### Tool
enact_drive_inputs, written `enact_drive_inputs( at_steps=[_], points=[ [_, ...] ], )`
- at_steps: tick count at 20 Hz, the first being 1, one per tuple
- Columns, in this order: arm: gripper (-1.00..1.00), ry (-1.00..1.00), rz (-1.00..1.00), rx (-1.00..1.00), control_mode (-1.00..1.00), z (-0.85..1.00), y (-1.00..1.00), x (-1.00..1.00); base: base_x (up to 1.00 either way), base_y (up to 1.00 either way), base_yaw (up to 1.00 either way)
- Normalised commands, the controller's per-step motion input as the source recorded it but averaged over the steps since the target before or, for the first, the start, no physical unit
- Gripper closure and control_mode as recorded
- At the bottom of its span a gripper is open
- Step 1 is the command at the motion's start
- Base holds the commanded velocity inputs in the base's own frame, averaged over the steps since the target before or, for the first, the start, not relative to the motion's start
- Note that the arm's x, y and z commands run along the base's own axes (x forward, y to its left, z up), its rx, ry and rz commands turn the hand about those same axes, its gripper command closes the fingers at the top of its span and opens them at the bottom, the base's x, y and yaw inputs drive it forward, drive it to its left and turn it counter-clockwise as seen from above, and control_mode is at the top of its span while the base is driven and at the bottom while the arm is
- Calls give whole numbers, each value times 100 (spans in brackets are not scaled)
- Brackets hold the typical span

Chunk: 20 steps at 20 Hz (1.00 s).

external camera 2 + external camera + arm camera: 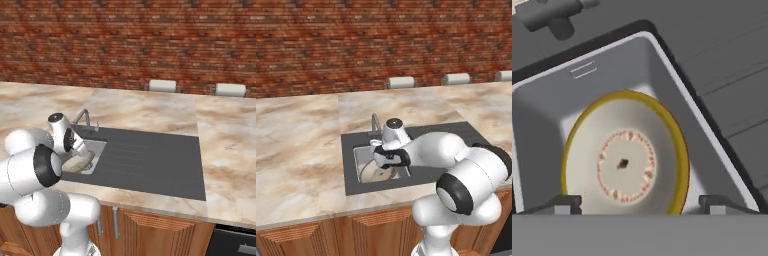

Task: Dump the eggplant and corn from the bowl so the bowl can be washed. Place the bowl in the sink after clearing the leftovers.

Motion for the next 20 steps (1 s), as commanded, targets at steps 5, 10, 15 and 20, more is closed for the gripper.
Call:
enact_drive_inputs(
  at_steps=[5, 10, 15, 20],
  points=[
    [-100, -25, -1, 1, -100, 100, -32, -70, 0, 0, 0],
    [-100, -30, 0, 5, -100, 100, -54, -91, 0, 0, 0],
    [-100, -38, 1, 10, -100, 100, -76, -100, 0, 0, 0],
    [-100, -43, 4, 13, -100, 91, -87, -100, 0, 0, 0]
  ],
)
